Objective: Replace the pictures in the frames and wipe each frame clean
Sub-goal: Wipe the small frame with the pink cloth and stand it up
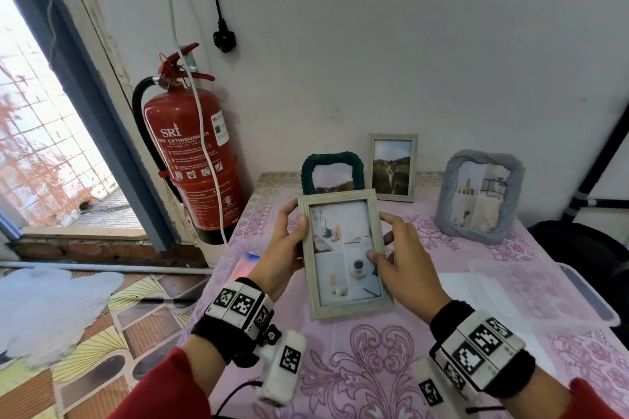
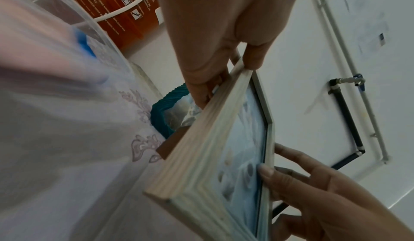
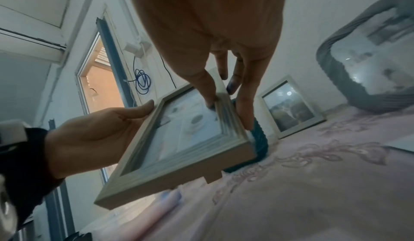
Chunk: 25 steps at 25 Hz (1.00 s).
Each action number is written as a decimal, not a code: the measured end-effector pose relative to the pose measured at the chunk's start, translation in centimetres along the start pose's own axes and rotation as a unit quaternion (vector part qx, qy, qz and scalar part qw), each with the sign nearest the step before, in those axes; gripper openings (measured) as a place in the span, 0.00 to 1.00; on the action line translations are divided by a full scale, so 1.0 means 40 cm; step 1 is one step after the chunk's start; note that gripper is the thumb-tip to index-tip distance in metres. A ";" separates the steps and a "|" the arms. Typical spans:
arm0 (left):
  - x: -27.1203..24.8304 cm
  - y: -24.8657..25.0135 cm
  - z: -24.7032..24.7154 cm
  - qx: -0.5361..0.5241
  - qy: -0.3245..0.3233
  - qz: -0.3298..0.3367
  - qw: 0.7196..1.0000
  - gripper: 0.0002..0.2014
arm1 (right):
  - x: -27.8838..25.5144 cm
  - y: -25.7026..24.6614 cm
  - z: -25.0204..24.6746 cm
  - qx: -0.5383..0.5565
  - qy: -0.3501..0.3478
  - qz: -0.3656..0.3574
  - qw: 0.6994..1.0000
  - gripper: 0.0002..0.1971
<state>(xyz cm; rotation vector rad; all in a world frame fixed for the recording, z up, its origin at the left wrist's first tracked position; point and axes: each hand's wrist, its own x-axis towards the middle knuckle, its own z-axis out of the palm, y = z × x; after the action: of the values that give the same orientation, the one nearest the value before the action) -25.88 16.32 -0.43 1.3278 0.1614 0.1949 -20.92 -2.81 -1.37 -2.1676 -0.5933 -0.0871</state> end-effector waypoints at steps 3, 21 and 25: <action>0.025 0.056 -0.047 -0.004 0.003 0.029 1.000 0.18 | 0.059 -0.049 0.012 0.027 -0.012 -0.023 0.999 0.29; 0.456 0.247 -0.398 0.045 0.055 0.118 0.990 0.17 | 0.755 -0.345 0.125 -0.043 -0.189 -0.109 0.975 0.19; 0.561 0.195 -0.443 0.007 0.068 0.113 0.991 0.17 | 0.865 -0.345 0.155 -0.134 -0.278 -0.062 0.949 0.22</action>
<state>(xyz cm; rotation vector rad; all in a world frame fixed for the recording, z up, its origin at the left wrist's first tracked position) -8.47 40.06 2.90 1.3457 0.1278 0.4774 2.66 22.32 14.07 -2.4217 -1.0897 0.4135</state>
